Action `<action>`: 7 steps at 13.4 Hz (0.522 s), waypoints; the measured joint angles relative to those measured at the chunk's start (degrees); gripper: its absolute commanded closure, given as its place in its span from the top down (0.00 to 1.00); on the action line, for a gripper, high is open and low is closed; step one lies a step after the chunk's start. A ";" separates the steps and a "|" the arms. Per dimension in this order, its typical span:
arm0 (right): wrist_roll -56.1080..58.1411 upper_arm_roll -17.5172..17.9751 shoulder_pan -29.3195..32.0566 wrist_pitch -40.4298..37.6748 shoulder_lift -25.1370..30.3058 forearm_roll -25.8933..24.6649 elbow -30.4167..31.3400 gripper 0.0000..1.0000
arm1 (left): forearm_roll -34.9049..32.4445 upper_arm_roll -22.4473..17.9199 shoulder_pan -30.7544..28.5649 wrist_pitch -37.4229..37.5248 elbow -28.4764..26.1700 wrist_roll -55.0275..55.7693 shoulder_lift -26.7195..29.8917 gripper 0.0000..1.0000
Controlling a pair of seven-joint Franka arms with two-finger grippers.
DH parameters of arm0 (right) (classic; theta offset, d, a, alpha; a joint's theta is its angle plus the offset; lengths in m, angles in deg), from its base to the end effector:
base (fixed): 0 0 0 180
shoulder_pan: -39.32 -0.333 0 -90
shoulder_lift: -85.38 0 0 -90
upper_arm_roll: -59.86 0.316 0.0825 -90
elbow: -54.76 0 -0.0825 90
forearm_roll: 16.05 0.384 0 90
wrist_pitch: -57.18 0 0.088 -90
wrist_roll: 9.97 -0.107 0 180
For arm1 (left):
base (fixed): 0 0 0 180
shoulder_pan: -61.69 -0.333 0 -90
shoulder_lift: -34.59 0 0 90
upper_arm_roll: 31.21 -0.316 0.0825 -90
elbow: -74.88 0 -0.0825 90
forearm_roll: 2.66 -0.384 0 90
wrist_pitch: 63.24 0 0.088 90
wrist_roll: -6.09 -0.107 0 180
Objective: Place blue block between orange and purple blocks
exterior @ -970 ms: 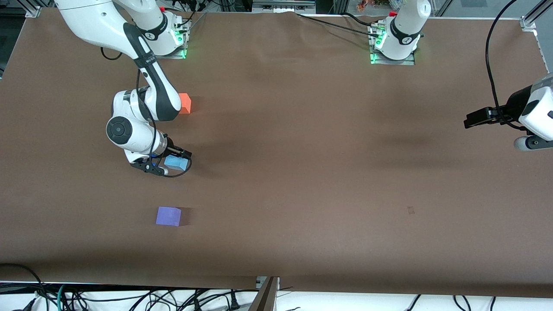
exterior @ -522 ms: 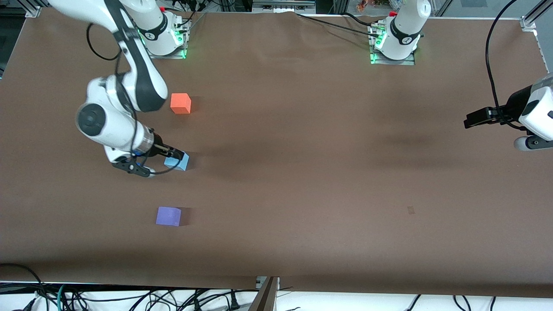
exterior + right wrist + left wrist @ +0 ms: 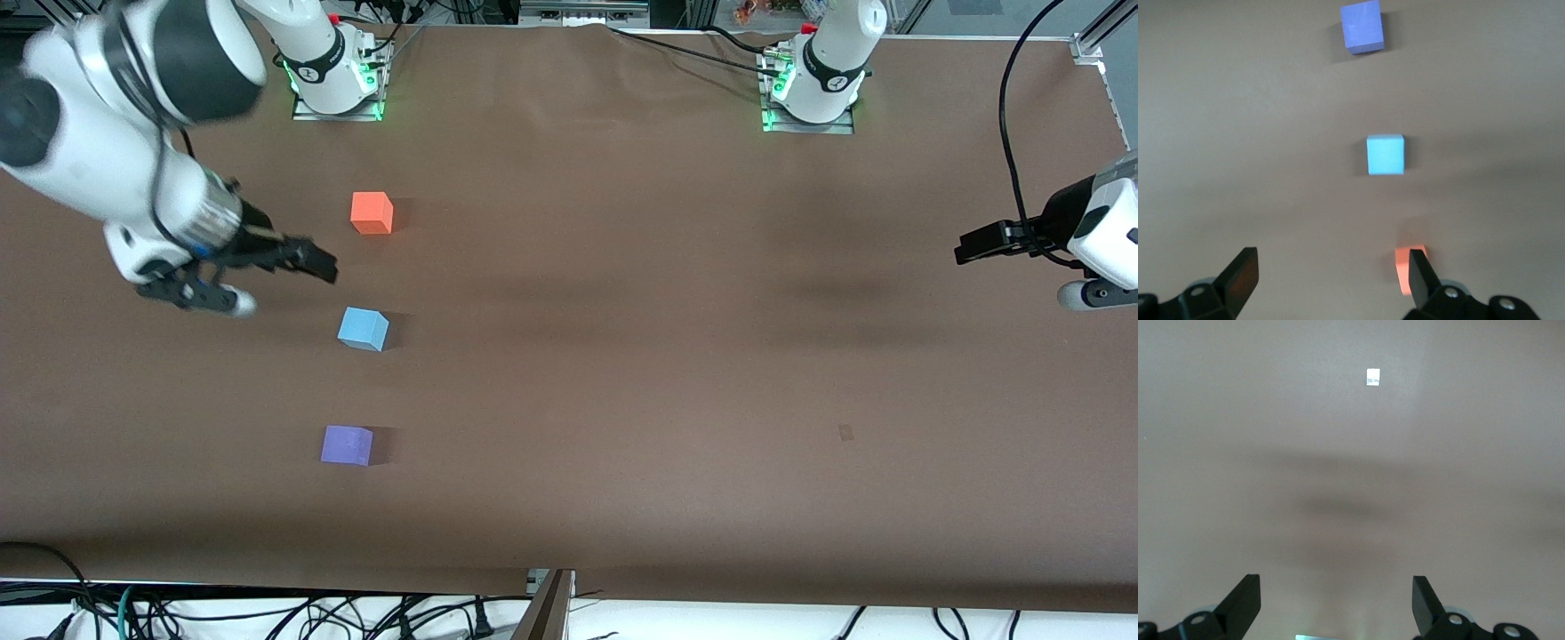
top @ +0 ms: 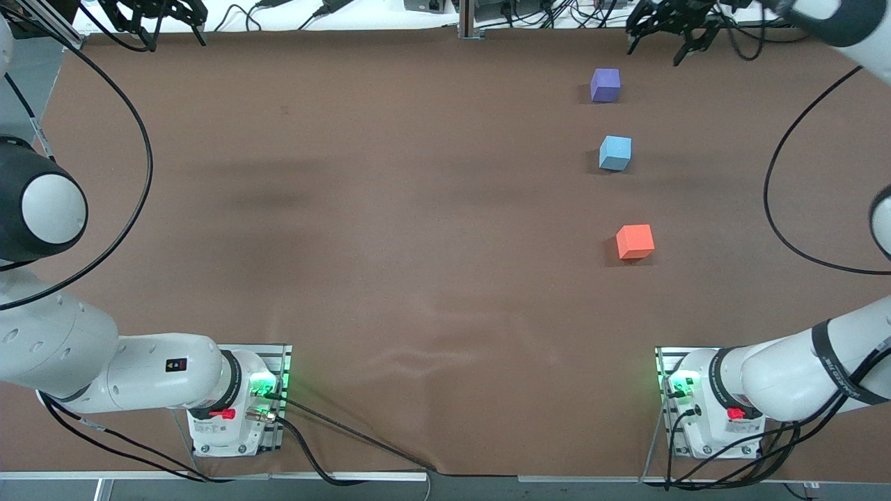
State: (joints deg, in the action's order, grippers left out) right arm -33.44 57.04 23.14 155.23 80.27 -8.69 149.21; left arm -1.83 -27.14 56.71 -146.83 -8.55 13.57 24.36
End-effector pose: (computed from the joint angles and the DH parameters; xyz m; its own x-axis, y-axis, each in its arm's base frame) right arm 0.5690 0.1486 0.5495 0.9789 -0.1906 -0.0736 -0.1974 -0.9751 -0.1010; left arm 0.5935 0.0114 0.5667 0.9739 0.1429 -0.1764 0.1459 -0.9893 0.0041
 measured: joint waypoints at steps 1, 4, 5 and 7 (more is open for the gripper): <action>0.73 0.01 0.00 -2.51 2.63 -1.61 0.01 0.99 | 0.00 0.00 0.00 0.00 0.00 0.00 0.00 1.00; 7.45 -0.36 1.22 -7.76 6.63 -4.06 0.20 0.99 | 0.00 0.00 0.00 0.00 0.00 0.00 0.00 1.00; 9.98 -0.40 2.77 -8.35 6.62 -4.11 0.21 0.99 | 0.00 0.00 0.00 0.00 0.00 0.00 0.00 1.00; 14.45 -0.86 5.32 -8.95 6.20 -4.12 0.33 0.99 | 0.00 0.00 0.00 0.00 0.00 0.00 0.00 1.00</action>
State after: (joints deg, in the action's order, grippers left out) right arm -18.99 56.18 28.46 146.28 86.47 -12.81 149.54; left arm -1.83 -27.14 56.71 -146.83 -8.55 13.57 24.36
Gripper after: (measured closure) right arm 0.004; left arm 0.000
